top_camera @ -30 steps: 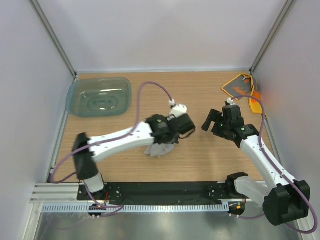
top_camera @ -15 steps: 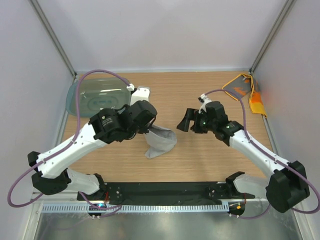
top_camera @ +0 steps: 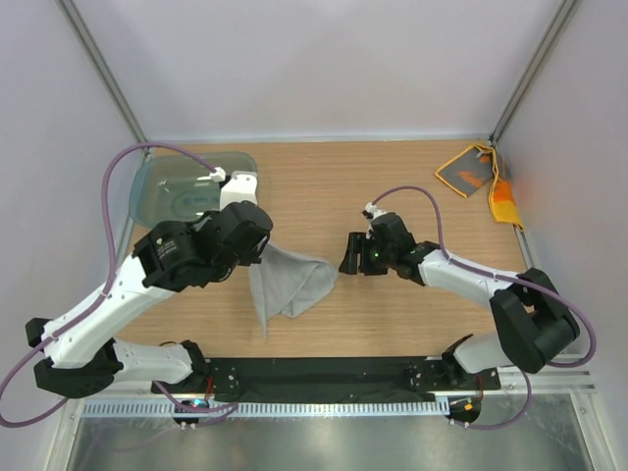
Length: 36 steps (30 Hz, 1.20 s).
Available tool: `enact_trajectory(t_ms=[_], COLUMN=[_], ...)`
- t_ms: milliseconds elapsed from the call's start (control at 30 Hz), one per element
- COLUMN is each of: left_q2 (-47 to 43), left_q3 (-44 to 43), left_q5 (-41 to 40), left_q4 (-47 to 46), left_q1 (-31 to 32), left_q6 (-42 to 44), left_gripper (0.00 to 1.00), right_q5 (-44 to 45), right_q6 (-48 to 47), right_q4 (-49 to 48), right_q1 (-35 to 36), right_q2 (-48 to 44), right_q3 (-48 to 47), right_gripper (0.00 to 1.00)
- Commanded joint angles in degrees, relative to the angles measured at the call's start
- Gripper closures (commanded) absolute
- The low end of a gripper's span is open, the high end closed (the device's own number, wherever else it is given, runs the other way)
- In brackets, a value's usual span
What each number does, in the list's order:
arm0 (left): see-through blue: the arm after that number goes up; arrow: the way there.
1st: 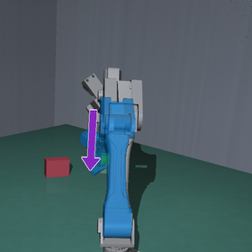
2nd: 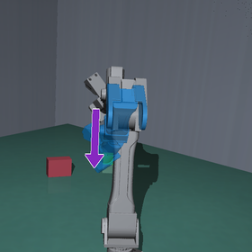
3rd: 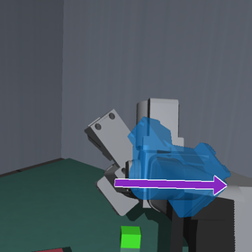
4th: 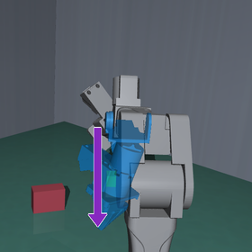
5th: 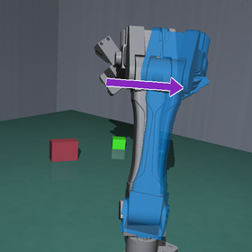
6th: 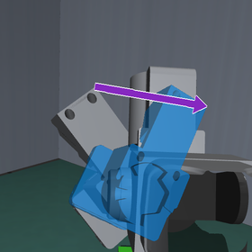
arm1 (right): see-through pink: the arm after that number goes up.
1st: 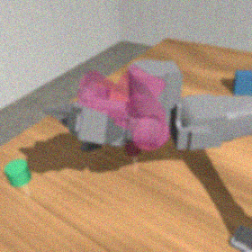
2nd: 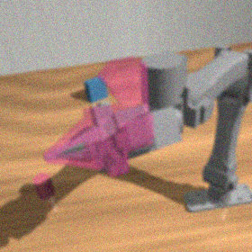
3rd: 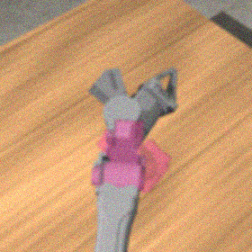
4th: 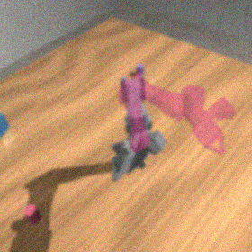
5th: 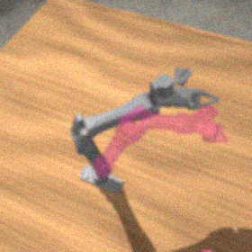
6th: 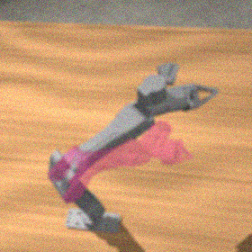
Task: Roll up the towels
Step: Flatten the towel
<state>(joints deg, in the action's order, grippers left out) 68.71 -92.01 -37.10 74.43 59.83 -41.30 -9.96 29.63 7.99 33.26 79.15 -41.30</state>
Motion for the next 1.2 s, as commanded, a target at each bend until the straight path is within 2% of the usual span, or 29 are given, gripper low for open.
enact_trajectory(t_ms=[0,467,767,900,933,967,1000,1167], left_q2=[-0.94,-2.35,-3.05,-3.58,-3.67,-3.58,-3.67,-3.84], left_q3=[0.42,2.71,3.67,4.73,4.91,4.91,4.82,4.03], left_q5=[-2.62,-2.71,-2.27,-2.10,-2.18,-2.01,-2.10,-2.10], left_q4=[1.50,0.45,0.19,-0.34,-0.43,-0.60,-0.52,0.27], left_q1=[-0.24,-1.21,-2.09,-2.62,-2.70,-3.05,-3.06,-3.32], left_q6=[0.52,0.96,1.57,1.75,1.92,2.01,2.10,2.28], left_gripper=[1.00,1.00,1.00,1.00,1.00,1.00,1.00,1.00], right_q5=[0.56,-7.36,-7.36,-7.88,-8.06,-8.15,-8.24,-7.36], right_q6=[-0.10,-0.10,0.52,0.78,0.87,0.96,1.22,1.66], right_q4=[-7.36,-18.27,-20.73,-21.79,-21.96,-22.14,-22.14,-21.27], right_q1=[0.06,1.64,2.16,2.34,2.25,2.34,2.25,2.34], right_q2=[2.31,12.15,19.37,20.77,20.95,21.04,20.87,16.31], right_q3=[-0.27,-1.06,-3.96,-3.96,-3.88,-3.88,-3.79,-2.30], right_gripper=[0.36,0.41,0.58,0.77,0.83,0.96,0.99,0.99])
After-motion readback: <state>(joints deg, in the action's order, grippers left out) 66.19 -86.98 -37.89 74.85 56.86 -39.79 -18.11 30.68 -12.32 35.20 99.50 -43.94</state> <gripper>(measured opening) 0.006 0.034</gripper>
